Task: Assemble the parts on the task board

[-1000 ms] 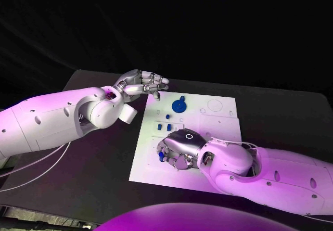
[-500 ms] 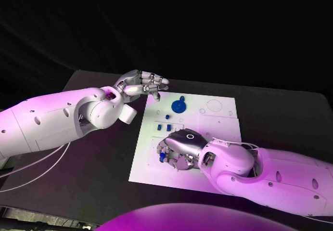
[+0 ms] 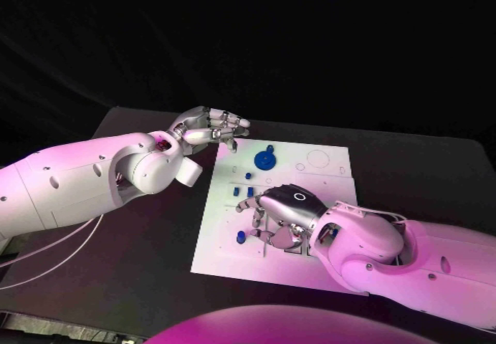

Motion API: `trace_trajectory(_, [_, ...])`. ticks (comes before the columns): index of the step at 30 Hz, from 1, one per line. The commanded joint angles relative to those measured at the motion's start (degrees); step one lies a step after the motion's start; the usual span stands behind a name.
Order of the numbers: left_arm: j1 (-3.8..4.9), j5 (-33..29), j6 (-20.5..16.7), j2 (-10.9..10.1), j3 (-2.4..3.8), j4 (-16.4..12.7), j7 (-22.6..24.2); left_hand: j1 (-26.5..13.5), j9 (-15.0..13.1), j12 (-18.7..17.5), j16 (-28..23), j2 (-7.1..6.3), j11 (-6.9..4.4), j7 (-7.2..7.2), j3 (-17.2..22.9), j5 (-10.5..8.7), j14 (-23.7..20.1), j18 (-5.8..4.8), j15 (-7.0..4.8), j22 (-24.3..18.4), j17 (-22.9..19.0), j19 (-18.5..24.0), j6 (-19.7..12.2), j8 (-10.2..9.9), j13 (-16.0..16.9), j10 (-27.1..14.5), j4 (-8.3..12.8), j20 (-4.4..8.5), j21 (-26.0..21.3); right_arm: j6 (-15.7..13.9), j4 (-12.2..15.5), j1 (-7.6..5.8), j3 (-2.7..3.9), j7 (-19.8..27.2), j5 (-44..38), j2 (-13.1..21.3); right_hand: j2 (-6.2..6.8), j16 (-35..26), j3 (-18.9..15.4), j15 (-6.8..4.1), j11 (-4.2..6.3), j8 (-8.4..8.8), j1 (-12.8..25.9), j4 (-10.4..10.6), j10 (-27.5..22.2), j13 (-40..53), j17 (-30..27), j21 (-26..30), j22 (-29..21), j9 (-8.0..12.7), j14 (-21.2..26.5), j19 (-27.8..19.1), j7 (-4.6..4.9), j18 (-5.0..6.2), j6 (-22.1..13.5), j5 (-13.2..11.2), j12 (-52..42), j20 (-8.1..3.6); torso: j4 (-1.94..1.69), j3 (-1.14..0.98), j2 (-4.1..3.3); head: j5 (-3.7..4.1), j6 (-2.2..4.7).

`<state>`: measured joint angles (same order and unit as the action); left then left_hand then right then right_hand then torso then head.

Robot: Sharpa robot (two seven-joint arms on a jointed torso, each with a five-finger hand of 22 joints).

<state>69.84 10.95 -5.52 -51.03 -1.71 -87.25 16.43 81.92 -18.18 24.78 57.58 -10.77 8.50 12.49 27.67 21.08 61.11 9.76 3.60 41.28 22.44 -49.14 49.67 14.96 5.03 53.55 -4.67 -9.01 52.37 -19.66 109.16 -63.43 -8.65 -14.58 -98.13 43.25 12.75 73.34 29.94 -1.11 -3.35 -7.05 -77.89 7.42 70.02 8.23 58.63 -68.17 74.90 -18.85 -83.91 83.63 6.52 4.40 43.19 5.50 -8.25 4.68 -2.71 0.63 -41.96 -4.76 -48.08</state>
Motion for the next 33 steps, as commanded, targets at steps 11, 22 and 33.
trace_trajectory(11, [0.04, 0.03, 1.1, 0.4, -0.08, 0.41, 0.34, -0.65, -0.11, 0.33, 0.36, -0.01, -0.09, 0.06, -0.09, 0.08, -0.44, 0.76, 0.12, -0.04, -0.08, 0.36, -0.37, 0.22, 0.08, -0.41, 0.31, -0.09, -0.25, -5.47, 0.18, -5.97, 0.28, 7.77, 34.3, 11.19, -3.21, 3.03, -1.89, -1.15, 1.43, -7.93, 0.11, -0.72, 2.89, 14.42, 4.09, -5.71, 11.24, -3.23, -1.23, 2.17, 0.48, -1.5, 12.89, 2.87, -18.08, -0.97, -0.05, 0.29, 0.36, 2.8, 1.73])
trace_trajectory(22, [0.03, 0.02, 0.93, 0.47, -0.29, 0.64, 0.46, -0.68, -0.12, 0.36, 0.37, -0.02, -0.08, 0.07, -0.1, 0.07, -0.46, 0.75, 0.13, -0.05, -0.09, 0.37, -0.39, 0.23, 0.08, -0.44, 0.31, -0.1, -0.26, 0.4, 3.66, -6.98, -0.86, 1.73, 39.64, 23.46, -2.44, 10.17, -10.54, -0.98, 1.29, -12.5, 6.12, 6.96, 8.82, 64.21, 15.68, -16.08, 13.64, -7.62, -3.33, 4.81, 0.24, -3.28, 9.86, 3.38, -66.65, -0.87, 1.02, 0.23, 0.97, 6.1, 1.82])
trace_trajectory(33, [0.03, 0.02, 1.03, 0.56, -0.37, 0.68, 0.55, -1.65, -0.19, 0.76, 0.48, -0.49, 0.03, 0.13, -0.52, 0.06, -0.75, 0.69, 0.31, -0.29, -0.16, 0.56, -0.72, 0.37, 0.07, -0.95, -0.1, -0.28, -0.68, 0.6, 6.66, -5.77, -3.08, -4.41, 30.59, 30.86, -0.78, 11.15, -15.76, -1.29, 1.7, -13.21, 9.13, 9.1, 10.65, 67.49, 17.42, -18.81, 14.31, -9.04, -3.54, 5.5, -0.28, -3.79, 9.94, 4.64, -69.23, -1.1, 1.42, 0.53, 1.42, 7.37, 1.36])
